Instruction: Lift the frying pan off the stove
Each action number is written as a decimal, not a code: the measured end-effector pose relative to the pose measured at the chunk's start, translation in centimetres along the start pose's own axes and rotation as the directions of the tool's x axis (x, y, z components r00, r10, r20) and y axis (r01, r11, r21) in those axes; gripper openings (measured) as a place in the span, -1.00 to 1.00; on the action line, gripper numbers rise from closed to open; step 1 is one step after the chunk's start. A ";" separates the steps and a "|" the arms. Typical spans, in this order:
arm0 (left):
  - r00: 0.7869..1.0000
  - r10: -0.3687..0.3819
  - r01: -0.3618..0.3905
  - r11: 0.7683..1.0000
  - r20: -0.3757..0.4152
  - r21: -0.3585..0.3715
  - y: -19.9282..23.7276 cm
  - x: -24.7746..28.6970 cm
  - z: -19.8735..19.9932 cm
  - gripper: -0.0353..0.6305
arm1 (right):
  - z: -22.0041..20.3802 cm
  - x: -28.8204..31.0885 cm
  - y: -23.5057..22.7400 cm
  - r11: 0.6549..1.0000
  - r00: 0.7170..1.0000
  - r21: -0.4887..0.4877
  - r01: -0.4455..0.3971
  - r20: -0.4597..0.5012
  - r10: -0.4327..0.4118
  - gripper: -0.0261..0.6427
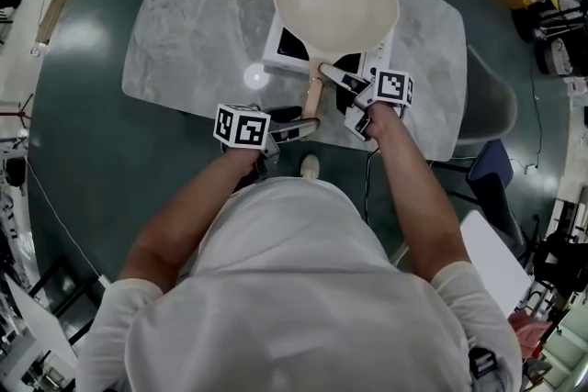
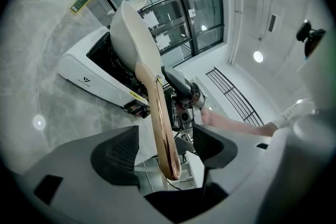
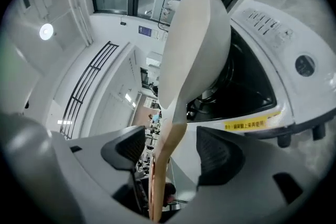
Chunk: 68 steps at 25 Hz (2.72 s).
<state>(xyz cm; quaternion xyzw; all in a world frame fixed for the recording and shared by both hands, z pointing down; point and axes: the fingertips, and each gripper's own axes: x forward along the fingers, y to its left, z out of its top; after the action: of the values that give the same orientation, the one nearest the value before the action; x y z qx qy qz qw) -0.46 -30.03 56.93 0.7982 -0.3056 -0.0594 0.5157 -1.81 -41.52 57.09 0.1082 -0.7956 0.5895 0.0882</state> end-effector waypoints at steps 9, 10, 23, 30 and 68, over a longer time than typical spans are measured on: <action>0.997 -0.071 0.070 0.994 -0.003 -0.089 0.0 2.2 -0.6 0.03 | 0.1 4.8 0.1 0.994 0.986 0.050 -0.101 -0.130 0.107 -0.05; 0.997 -0.077 0.076 0.992 -0.006 -0.100 0.0 2.4 -0.7 0.03 | 0.1 5.1 0.1 0.992 0.984 0.057 -0.114 -0.134 0.121 -0.07; 0.991 -0.128 0.121 0.982 -0.038 -0.146 -0.3 3.8 -0.5 -0.66 | 0.6 6.0 0.7 0.984 0.980 0.061 -0.167 -0.101 0.173 -0.44; 0.987 -0.159 0.154 0.978 -0.022 -0.143 -2.0 3.4 0.4 -0.65 | 0.9 5.8 1.6 0.981 0.981 0.087 -0.175 -0.068 0.181 -0.44; 0.654 -0.466 0.453 0.872 -0.596 -0.184 -21.6 13.2 -7.8 -0.65 | 1.4 -26.9 3.6 0.983 0.772 0.164 -0.083 0.635 -0.041 -0.43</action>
<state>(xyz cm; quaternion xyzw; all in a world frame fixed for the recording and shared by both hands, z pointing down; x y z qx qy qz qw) 22.58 -25.04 44.89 0.8178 0.0946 0.0763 0.5624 23.04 -40.01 46.21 0.2995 -0.7223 0.5894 -0.2027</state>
